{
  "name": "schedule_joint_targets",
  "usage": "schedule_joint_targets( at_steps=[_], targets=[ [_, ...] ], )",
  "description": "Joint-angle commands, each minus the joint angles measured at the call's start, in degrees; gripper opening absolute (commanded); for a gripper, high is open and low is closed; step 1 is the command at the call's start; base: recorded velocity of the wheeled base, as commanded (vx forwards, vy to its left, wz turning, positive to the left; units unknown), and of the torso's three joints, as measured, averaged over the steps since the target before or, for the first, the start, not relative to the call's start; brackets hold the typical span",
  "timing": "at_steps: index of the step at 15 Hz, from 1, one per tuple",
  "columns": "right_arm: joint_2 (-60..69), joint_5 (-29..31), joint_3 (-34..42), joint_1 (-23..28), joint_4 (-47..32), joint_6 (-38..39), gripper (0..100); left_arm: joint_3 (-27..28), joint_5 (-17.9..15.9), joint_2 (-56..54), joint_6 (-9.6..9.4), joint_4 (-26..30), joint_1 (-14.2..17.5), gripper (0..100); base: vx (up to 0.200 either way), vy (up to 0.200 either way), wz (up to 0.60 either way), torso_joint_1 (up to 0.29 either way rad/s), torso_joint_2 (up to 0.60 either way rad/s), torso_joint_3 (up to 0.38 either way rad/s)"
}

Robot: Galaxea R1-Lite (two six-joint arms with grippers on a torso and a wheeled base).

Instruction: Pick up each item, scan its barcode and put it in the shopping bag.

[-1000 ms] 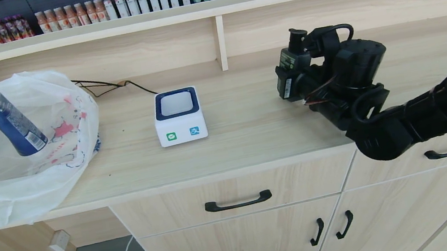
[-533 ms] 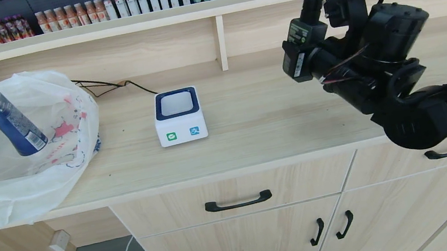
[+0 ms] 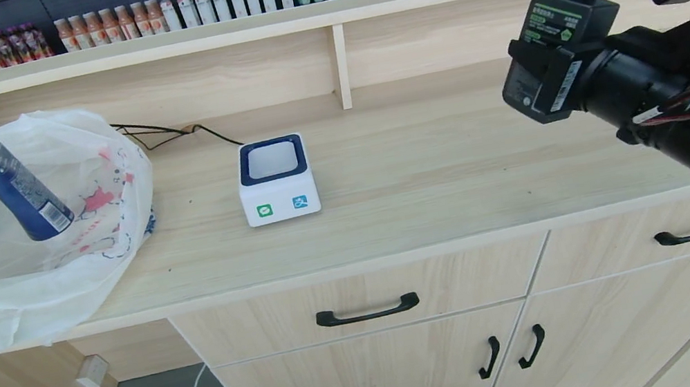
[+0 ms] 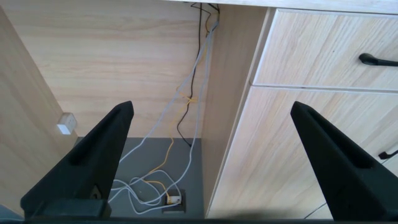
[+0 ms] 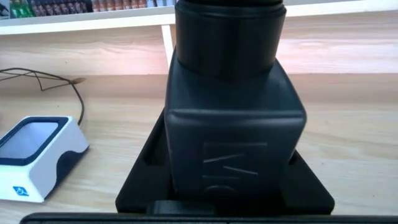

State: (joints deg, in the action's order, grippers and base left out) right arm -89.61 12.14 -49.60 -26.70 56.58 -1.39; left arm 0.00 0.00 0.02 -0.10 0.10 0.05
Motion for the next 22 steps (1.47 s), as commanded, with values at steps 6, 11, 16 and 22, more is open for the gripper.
schedule_joint_targets(
  at_steps=[6,11,16,22],
  targets=[
    [12.1,-1.4,17.7,-4.1,1.0,6.0,0,0.0,0.0,0.0,0.01,0.0,0.0,100,0.000,0.000,0.00,0.000,0.00,0.000],
    [11.8,-7.7,22.4,-11.5,5.6,14.8,0,0.0,0.0,0.0,0.01,0.0,0.0,100,0.000,0.000,0.00,0.000,0.00,0.000],
    [6.1,-17.4,22.4,-16.1,14.8,24.6,0,0.0,0.0,0.0,0.01,0.0,0.0,100,0.000,0.000,0.00,0.000,0.00,0.000],
    [-3.8,-18.6,24.9,-26.1,33.4,37.1,0,0.0,0.0,0.0,0.01,0.0,0.0,100,0.000,0.000,0.00,0.000,0.00,0.000]
  ],
)
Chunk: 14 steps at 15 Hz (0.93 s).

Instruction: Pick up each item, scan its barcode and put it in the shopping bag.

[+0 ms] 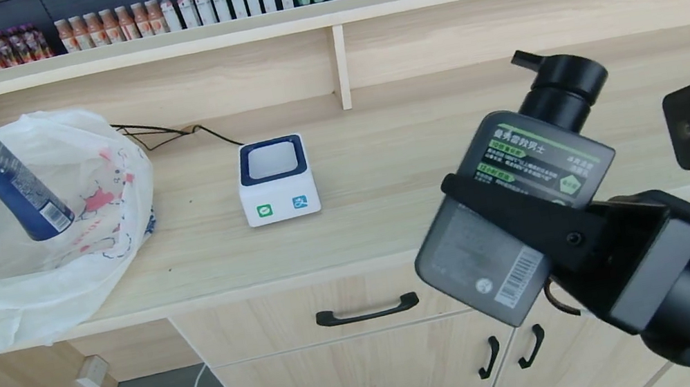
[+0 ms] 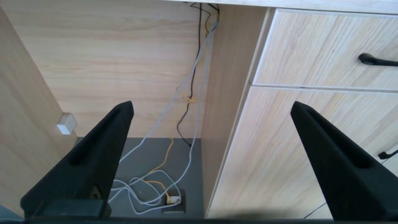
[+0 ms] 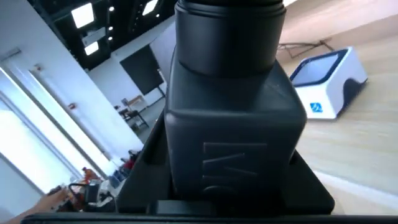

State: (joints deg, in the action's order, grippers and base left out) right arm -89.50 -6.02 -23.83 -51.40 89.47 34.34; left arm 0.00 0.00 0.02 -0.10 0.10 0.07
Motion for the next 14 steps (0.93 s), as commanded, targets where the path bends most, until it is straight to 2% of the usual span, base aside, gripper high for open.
schedule_joint_targets(
  at_steps=[1,5,8,14],
  targets=[
    [-4.0,-2.3,-2.5,-1.9,0.5,2.6,0,0.0,0.0,0.0,0.01,0.0,-0.1,100,0.000,0.000,0.00,0.000,0.00,0.000],
    [-3.2,-6.0,-3.4,-2.3,0.5,7.7,0,0.0,0.0,0.0,0.01,0.0,0.0,100,0.000,0.000,0.00,0.000,0.00,0.000],
    [-3.3,-6.3,-8.2,-2.7,0.5,11.2,0,0.0,0.0,0.0,0.01,0.0,0.0,100,0.000,0.000,0.00,0.000,0.00,0.000],
    [-3.7,-13.8,-12.2,-2.8,0.5,15.1,0,0.0,0.0,0.0,0.01,0.0,0.0,100,0.000,0.000,0.00,0.000,0.00,0.000]
  ],
)
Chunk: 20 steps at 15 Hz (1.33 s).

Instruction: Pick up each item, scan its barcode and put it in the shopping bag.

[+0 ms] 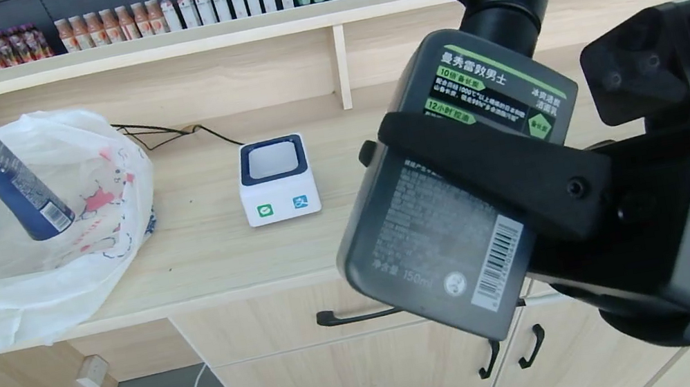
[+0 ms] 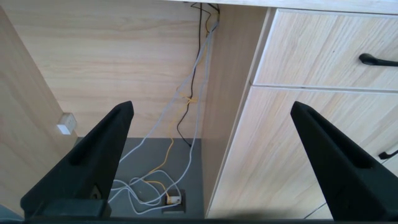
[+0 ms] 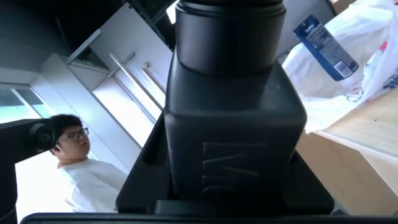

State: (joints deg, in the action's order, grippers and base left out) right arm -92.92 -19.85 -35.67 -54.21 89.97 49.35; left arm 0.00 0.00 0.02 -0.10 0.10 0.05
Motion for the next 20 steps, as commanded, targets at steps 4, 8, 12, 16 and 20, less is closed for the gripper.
schedule_joint_targets(
  at_steps=[4,8,12,16,20],
  targets=[
    [-1.7,-2.2,-2.9,0.0,0.0,0.0,0,0.0,0.0,0.0,0.01,0.0,0.0,100,0.000,0.000,0.00,0.000,0.00,0.000],
    [-2.1,-2.2,-2.9,0.1,0.0,-0.1,0,0.0,0.0,0.0,0.01,0.0,0.0,100,0.000,0.000,0.00,0.000,0.00,0.000],
    [-2.3,-2.1,-3.3,0.1,0.0,-0.5,0,0.0,0.0,0.0,0.01,0.0,0.0,100,0.000,0.000,0.00,0.000,0.00,0.000],
    [-2.6,-2.0,-2.8,0.0,0.0,-2.4,0,0.0,0.0,0.0,0.01,0.0,0.0,100,0.000,0.000,0.00,0.000,0.00,0.000],
    [-2.9,-2.1,-2.9,-0.5,0.0,-4.5,0,0.0,0.0,0.0,0.01,0.0,0.0,100,0.000,0.000,0.00,0.000,0.00,0.000]
  ],
)
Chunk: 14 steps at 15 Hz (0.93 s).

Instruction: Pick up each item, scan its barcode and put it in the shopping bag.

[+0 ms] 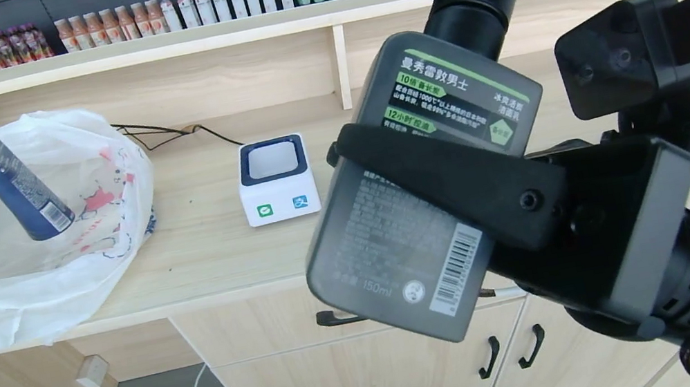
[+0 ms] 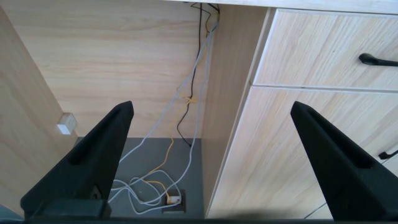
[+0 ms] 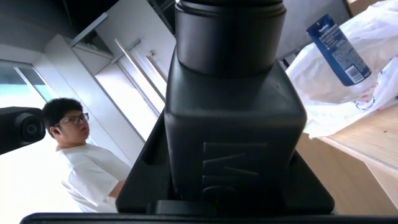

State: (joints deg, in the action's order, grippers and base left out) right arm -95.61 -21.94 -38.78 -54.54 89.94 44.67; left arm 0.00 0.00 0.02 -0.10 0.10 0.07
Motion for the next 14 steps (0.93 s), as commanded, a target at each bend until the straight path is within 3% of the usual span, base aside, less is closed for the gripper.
schedule_joint_targets(
  at_steps=[1,6,9,11,14],
  targets=[
    [-0.5,0.0,-0.1,-0.1,0.1,-1.0,0,0.0,0.0,0.0,0.01,0.0,0.0,100,0.000,0.000,0.00,0.000,0.00,0.000],
    [-0.9,0.1,0.6,-0.1,0.1,-3.7,0,0.0,0.0,0.0,0.01,0.0,-0.1,100,0.000,0.000,0.00,0.000,0.00,0.000],
    [-0.8,1.1,2.6,0.3,0.1,-10.7,0,0.0,0.0,0.0,0.01,0.0,0.0,100,0.000,0.000,0.00,0.000,0.00,0.000],
    [-0.2,5.9,4.0,1.0,0.0,-15.2,0,0.0,0.0,0.0,0.01,0.0,0.0,100,0.000,0.000,0.00,0.000,0.00,0.000],
    [3.0,22.7,4.3,1.3,-8.8,-20.2,0,0.0,0.0,0.0,0.01,0.0,0.0,100,0.000,0.000,0.00,0.000,0.00,0.000]
  ],
)
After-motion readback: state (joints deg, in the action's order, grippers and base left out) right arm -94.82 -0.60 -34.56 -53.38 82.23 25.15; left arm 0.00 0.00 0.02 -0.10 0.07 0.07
